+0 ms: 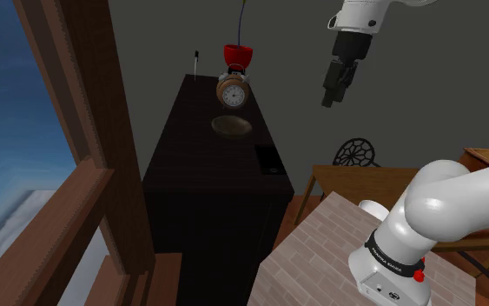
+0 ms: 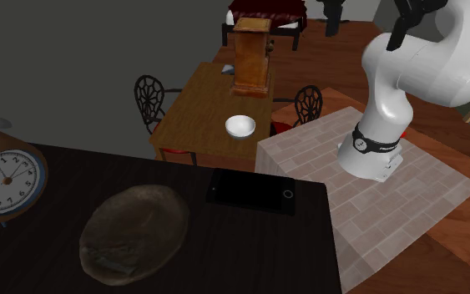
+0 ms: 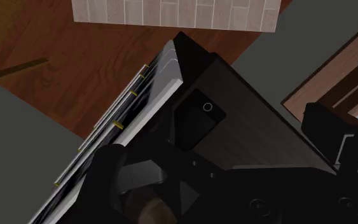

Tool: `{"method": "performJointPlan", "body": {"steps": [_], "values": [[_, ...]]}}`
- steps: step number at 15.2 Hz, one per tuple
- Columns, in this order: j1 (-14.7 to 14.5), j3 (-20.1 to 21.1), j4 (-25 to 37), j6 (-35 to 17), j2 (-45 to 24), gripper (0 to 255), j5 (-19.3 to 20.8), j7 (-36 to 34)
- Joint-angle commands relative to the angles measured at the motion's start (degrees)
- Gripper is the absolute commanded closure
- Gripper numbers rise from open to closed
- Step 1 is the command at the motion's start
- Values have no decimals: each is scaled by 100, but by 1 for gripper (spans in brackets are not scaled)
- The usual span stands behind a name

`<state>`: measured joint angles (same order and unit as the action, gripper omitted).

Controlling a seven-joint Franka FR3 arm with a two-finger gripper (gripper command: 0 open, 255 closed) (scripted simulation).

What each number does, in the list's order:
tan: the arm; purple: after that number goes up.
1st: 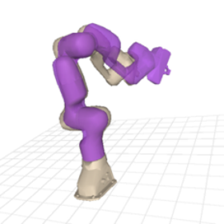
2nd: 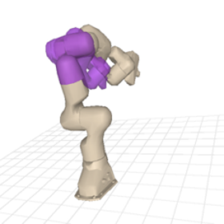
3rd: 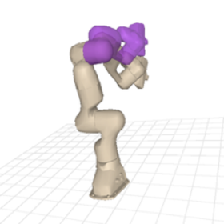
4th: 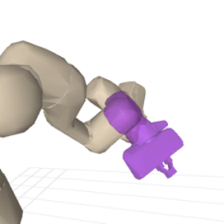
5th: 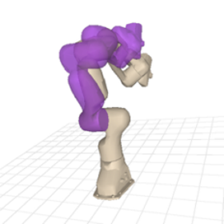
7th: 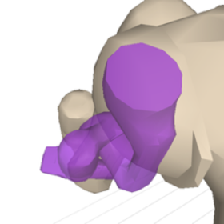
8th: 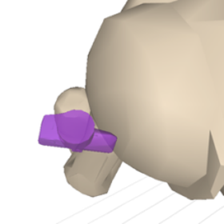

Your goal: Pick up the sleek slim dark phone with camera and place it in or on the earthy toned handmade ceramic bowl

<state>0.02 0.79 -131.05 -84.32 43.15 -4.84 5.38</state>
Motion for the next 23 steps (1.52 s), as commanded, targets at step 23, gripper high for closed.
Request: {"method": "performJointPlan", "body": {"steps": [23], "values": [[-3515,-8436,-3049,-2224,-3150,0,-6668,6088]]}}
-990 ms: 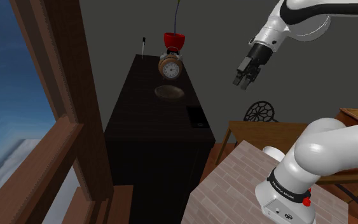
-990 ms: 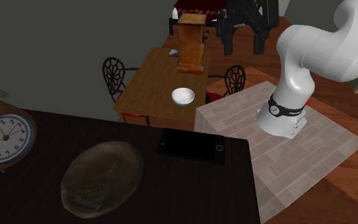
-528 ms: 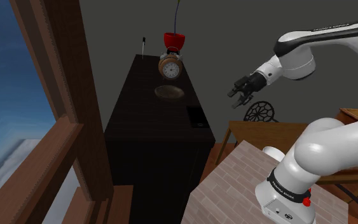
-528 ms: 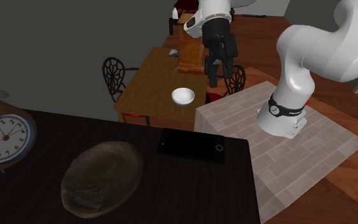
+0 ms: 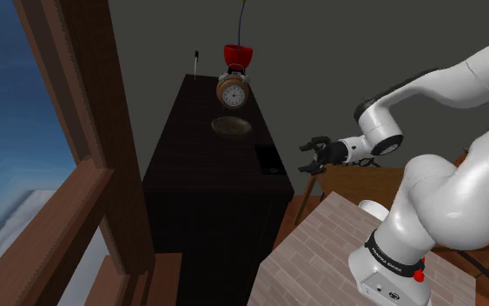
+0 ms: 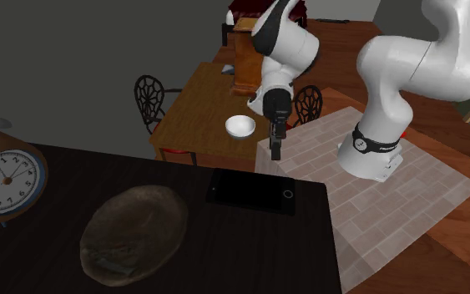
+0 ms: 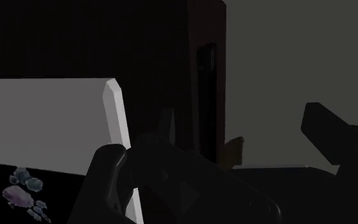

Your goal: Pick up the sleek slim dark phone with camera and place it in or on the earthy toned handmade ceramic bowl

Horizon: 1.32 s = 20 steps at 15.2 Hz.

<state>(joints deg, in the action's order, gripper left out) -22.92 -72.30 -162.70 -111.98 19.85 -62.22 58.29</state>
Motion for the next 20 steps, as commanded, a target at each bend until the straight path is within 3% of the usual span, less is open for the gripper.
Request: {"method": "performJointPlan", "body": {"steps": [1,2,3,9,17,18,20], "values": [[-4476,-4356,203,1029,-1118,0,-1430,1235],[-3891,-3862,196,453,-397,0,-1216,1214],[-3502,-3435,168,-1,51,0,-1092,1138],[-4132,-3407,192,-496,382,0,-1672,1339],[-4132,-3409,192,-494,380,0,-1672,1339],[-4132,-3409,192,-494,380,255,-1672,1339],[-4127,-3403,192,-490,376,255,-1672,1336]]}}
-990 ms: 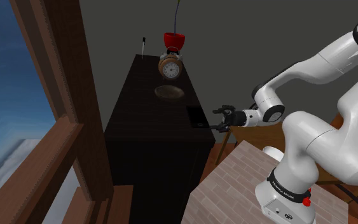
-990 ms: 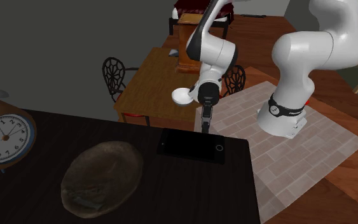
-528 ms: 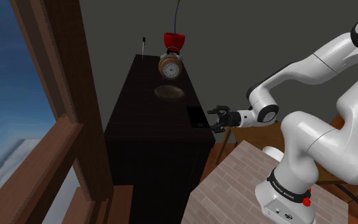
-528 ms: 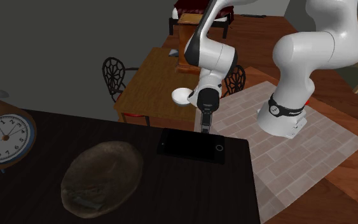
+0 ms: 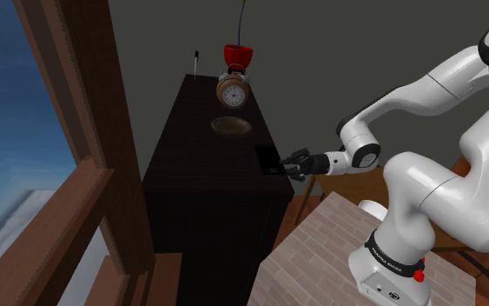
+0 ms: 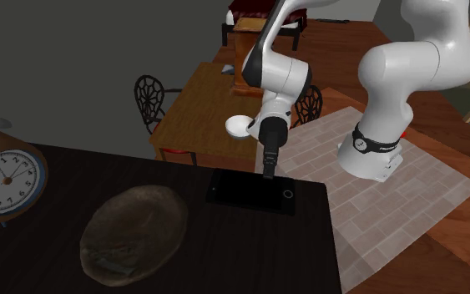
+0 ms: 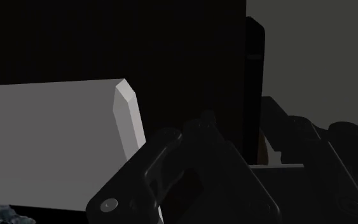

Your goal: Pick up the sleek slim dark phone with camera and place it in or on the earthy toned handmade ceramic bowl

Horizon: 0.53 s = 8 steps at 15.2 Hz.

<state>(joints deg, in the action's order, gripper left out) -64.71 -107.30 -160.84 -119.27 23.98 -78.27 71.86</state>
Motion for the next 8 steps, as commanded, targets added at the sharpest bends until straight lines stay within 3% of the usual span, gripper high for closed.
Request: {"method": "performJointPlan", "body": {"steps": [1,6,8], "values": [[-90,-42,36,146,74,255,-49,21],[-241,-265,56,44,224,255,35,97],[250,324,-27,342,-174,255,-116,-88]]}}
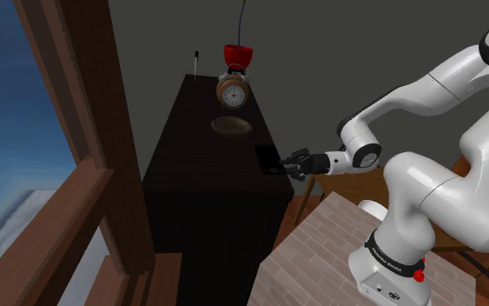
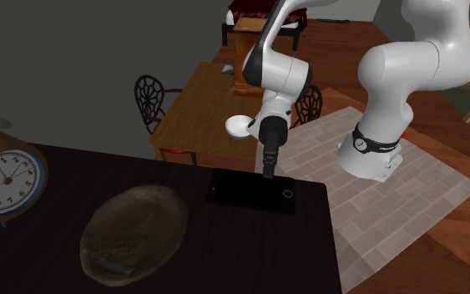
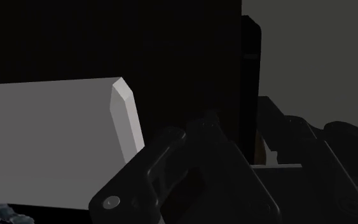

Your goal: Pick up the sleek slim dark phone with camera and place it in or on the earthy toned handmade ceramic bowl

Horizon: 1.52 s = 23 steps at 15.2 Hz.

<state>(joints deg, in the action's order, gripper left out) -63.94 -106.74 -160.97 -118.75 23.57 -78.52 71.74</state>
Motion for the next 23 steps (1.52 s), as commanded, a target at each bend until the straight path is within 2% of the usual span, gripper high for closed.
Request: {"method": "performJointPlan", "body": {"steps": [1,3,5,7,10,16,21,23], "values": [[418,538,-47,385,-256,255,-131,-149],[1016,1179,-109,550,-459,255,-195,-306],[1746,1941,-169,659,-572,255,-229,-476],[2433,2639,-231,556,-422,255,-157,-683],[3122,3338,-323,241,15,255,38,-1035],[3997,4285,-465,-205,772,255,363,-1753],[4492,4883,-537,-426,1289,255,573,-2345],[4601,5024,-549,-469,1413,255,621,-2499]]}}
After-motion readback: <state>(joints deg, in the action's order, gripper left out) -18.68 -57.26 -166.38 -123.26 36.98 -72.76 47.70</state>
